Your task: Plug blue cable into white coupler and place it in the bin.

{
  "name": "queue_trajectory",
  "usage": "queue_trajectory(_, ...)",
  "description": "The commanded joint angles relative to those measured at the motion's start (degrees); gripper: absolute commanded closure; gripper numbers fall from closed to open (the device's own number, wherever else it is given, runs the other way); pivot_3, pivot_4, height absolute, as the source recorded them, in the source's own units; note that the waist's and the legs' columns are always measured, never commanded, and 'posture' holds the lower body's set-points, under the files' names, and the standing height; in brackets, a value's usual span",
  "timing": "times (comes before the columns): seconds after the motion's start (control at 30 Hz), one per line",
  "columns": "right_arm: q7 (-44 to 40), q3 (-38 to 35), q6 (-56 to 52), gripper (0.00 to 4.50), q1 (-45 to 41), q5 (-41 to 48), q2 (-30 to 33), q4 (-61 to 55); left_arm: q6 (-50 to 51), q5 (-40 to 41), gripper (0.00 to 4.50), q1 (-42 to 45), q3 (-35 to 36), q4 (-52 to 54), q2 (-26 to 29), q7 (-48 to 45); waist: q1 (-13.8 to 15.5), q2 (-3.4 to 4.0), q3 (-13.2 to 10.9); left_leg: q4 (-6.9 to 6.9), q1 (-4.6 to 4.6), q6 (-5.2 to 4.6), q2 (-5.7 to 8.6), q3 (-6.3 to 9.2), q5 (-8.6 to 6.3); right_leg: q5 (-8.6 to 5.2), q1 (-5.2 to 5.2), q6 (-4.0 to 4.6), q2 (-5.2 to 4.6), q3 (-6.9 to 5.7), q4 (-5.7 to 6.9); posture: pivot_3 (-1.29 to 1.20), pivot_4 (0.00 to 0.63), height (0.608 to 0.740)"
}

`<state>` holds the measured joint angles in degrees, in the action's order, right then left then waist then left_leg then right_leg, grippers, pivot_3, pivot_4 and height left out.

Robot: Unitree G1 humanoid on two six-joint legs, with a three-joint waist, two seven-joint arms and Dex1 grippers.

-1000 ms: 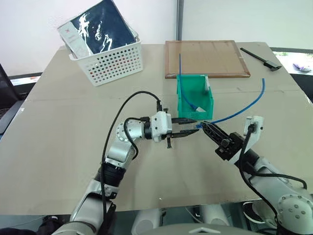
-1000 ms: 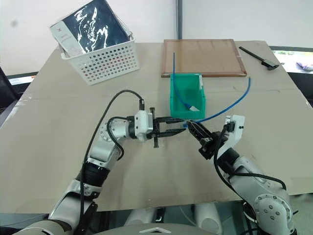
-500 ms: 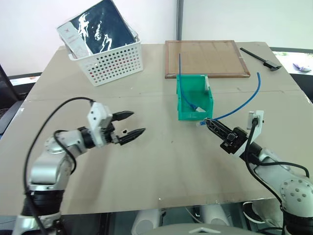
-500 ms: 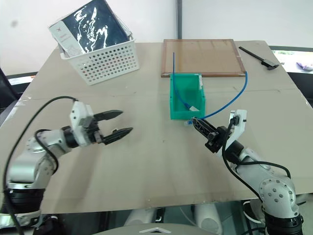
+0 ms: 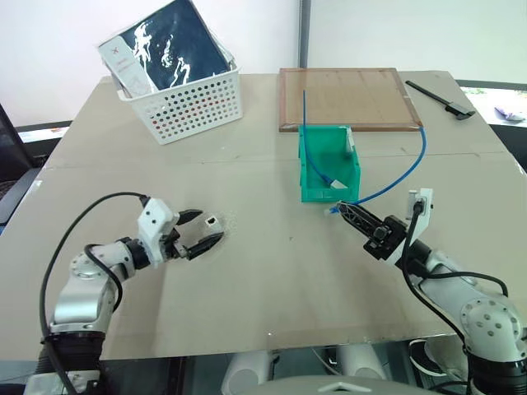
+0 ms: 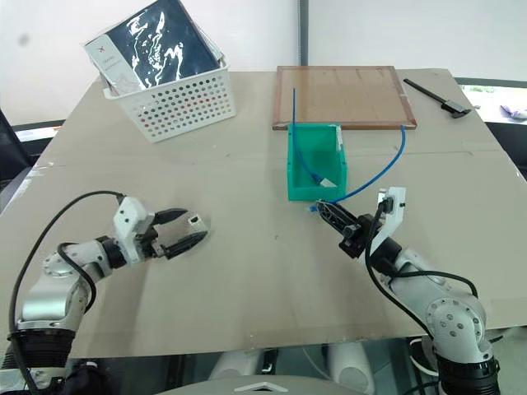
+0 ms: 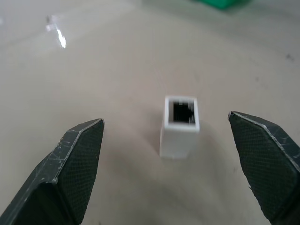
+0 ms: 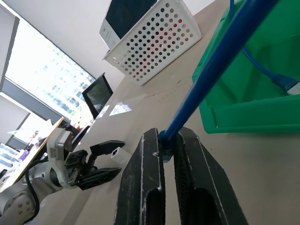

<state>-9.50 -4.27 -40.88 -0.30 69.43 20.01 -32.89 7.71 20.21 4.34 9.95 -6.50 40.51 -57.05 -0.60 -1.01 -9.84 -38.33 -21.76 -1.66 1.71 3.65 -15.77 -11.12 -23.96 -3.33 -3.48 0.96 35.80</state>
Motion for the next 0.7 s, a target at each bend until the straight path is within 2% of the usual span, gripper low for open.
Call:
queue_trajectory(0.03,0.14,-0.6,1.41,4.5,0.58,-0.17,-0.35,-3.13,-3.31,-0.82,0.16,2.3,-0.4,-1.9,-0.51,-0.68,0.03,-0.01,0.0,0.0,0.0,0.0,0.0,0.0,0.0,0.0,0.0,0.0,-0.01,0.0,0.0,0.0,0.15,0.74)
queue_trajectory(0.23,0.59,-0.71,1.82,4.5,1.38,-0.59,-0.47,-4.08,-6.19,-2.67,0.16,4.81,-2.52,-5.46,-1.54,-1.45,-0.07,-0.01,0.01,0.0,0.0,0.0,0.01,-0.03,0.0,0.0,0.0,-0.01,-0.06,0.0,0.0,0.0,0.15,0.74)
queue_trajectory(0.43,0.95,-1.15,1.76,4.5,2.18,-0.38,0.2,-5.06,-9.47,-3.84,2.08,4.84,-3.23,-9.5,-1.06,-3.39,-0.11,-0.02,0.02,0.02,0.0,0.0,0.01,-0.04,0.0,0.0,-0.03,0.0,-0.06,0.0,0.01,0.0,0.15,0.74)
queue_trajectory(0.53,0.99,-1.31,1.55,4.5,2.27,-0.29,0.9,-5.29,-9.74,-3.14,3.42,5.45,-3.5,-9.94,-1.68,-4.16,-0.11,-0.01,0.02,0.01,0.02,0.0,0.01,-0.06,0.0,0.0,-0.01,-0.01,-0.09,0.0,0.01,0.0,0.15,0.74)
queue_trajectory(0.57,1.01,-1.36,1.54,4.5,2.28,-0.23,1.1,-5.31,-9.74,-2.86,4.0,5.58,-3.61,-9.9,-1.82,-4.58,-0.09,-0.01,0.02,0.01,0.02,0.0,0.02,-0.05,0.0,0.0,-0.01,-0.01,-0.09,0.0,0.01,0.0,0.15,0.74)
queue_trajectory(0.6,1.02,-1.37,1.58,4.5,2.31,-0.17,1.23,-5.34,-9.75,-2.71,4.13,5.63,-3.66,-9.85,-1.9,-4.88,-0.08,-0.01,0.02,0.01,0.01,0.0,0.01,-0.05,0.0,0.0,-0.01,-0.01,-0.09,0.0,0.01,0.0,0.15,0.74)
queue_trajectory(0.7,0.83,-1.64,1.75,4.5,2.36,-1.16,2.28,-5.88,-6.66,0.47,4.09,6.02,-4.01,-6.1,-2.06,-7.81,-0.07,-0.02,0.02,0.01,0.01,0.0,0.01,-0.05,0.0,0.0,-0.02,-0.01,-0.09,-0.01,0.01,0.0,0.15,0.74)
